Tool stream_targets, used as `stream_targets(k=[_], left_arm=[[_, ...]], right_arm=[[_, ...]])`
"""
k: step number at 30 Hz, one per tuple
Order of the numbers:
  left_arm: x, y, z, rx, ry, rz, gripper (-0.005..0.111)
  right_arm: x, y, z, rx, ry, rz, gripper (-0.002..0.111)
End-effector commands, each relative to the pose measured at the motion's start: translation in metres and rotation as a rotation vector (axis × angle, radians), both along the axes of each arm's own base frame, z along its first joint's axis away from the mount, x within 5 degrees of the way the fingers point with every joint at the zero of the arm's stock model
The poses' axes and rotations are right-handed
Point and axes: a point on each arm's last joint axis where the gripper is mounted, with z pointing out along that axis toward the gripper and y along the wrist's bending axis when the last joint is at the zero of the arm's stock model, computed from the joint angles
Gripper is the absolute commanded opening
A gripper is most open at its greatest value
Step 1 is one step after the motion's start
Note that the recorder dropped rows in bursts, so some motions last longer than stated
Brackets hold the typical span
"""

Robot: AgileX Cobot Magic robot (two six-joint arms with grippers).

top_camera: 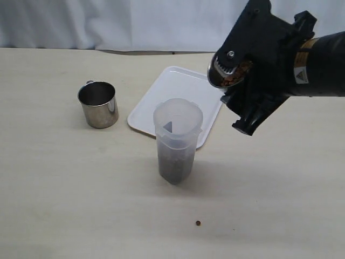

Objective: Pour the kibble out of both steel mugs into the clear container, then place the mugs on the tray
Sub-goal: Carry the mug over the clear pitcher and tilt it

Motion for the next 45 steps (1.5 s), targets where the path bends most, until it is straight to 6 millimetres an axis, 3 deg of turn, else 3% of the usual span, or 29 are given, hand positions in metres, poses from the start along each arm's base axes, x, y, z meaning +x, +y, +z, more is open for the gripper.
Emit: stream_targets(k=[1, 11, 18, 25, 34, 45], left_arm=[[0.0, 0.0, 0.001, -0.009, -0.016, -0.004, 0.0], [0.0, 0.0, 0.001, -0.009, -0.016, -0.004, 0.0], [0.0, 0.0, 0.001, -0.009, -0.016, -0.004, 0.0], [0.0, 0.0, 0.001, -0.009, -0.016, -0.004, 0.0], [0.0, 0.0, 0.001, -0.009, -0.016, -0.004, 0.0], [0.0, 0.0, 0.0, -0.009, -0.011, -0.005, 0.0]], right_arm=[[0.001, 0.013, 0.006, -0.032, -0.041, 0.046, 0.005], [0.016, 0.026, -0.008, -0.139, -0.05, 0.069, 0.005], [0.022, 0.032, 0.001, -0.144, -0.085, 0.082, 0.005], [0.021, 0.029, -0.001, -0.178, -0.068, 0.068, 0.005], [-0.005, 0.052, 0.0, -0.277, -0.128, 0.201, 0.005], [0.004, 0.053, -0.012, -0.418, -0.158, 0.173, 0.005]])
